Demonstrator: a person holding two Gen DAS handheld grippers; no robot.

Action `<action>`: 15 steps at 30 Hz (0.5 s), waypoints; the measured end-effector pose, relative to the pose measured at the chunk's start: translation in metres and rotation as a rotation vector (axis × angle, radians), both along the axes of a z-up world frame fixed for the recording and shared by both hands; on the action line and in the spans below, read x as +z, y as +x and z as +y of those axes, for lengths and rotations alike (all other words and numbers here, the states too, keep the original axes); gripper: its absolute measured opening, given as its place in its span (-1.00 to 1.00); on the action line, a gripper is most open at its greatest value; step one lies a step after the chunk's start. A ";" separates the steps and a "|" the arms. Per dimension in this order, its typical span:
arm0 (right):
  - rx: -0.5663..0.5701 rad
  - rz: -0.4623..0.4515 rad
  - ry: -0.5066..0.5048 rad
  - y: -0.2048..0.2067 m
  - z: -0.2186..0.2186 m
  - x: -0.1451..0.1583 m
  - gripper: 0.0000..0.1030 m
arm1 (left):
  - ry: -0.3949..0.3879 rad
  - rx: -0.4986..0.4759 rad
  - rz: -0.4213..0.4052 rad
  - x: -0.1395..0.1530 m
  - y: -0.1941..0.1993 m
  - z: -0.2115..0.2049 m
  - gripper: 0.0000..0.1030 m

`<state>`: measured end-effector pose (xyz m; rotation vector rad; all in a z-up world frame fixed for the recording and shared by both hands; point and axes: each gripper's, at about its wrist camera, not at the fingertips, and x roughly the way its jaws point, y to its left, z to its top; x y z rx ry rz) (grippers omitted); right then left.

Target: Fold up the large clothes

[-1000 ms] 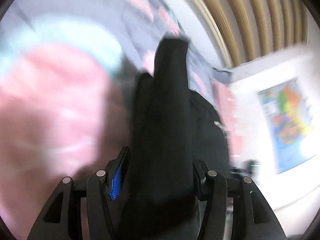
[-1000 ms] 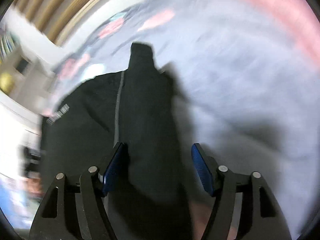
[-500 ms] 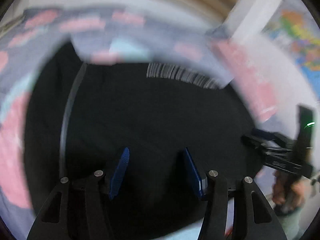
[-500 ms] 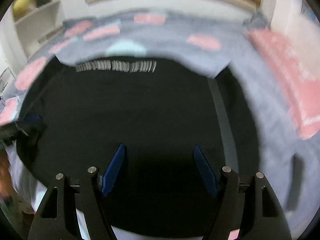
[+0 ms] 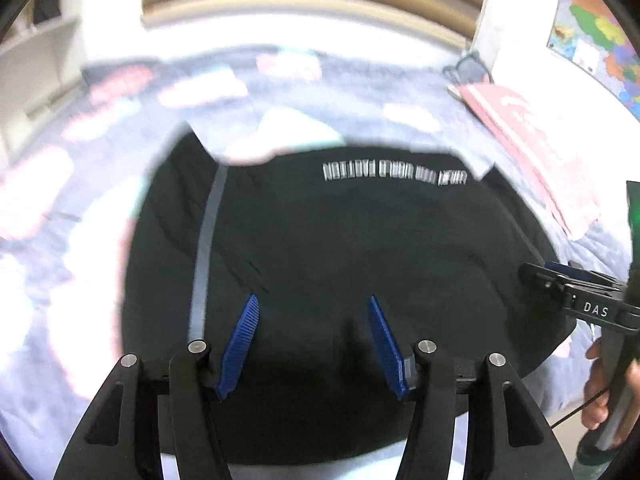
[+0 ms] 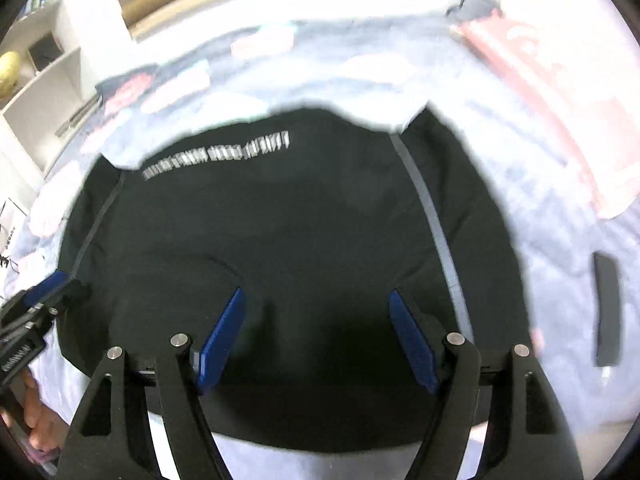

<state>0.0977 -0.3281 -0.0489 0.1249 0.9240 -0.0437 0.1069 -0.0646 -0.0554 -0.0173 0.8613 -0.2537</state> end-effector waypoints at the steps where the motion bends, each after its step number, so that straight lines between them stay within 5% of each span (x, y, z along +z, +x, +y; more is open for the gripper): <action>1: 0.001 -0.041 -0.016 -0.009 0.004 0.014 0.50 | 0.010 0.011 -0.047 0.019 -0.009 0.002 0.20; 4: -0.017 -0.181 -0.096 -0.040 0.024 0.062 0.74 | 0.004 0.022 -0.170 0.064 -0.037 0.010 0.54; 8: -0.053 -0.309 -0.160 -0.072 0.042 0.101 0.77 | -0.028 0.035 -0.327 0.107 -0.079 0.012 0.57; 15: -0.035 -0.365 -0.136 -0.096 0.056 0.124 0.78 | 0.026 0.139 -0.372 0.123 -0.110 0.023 0.57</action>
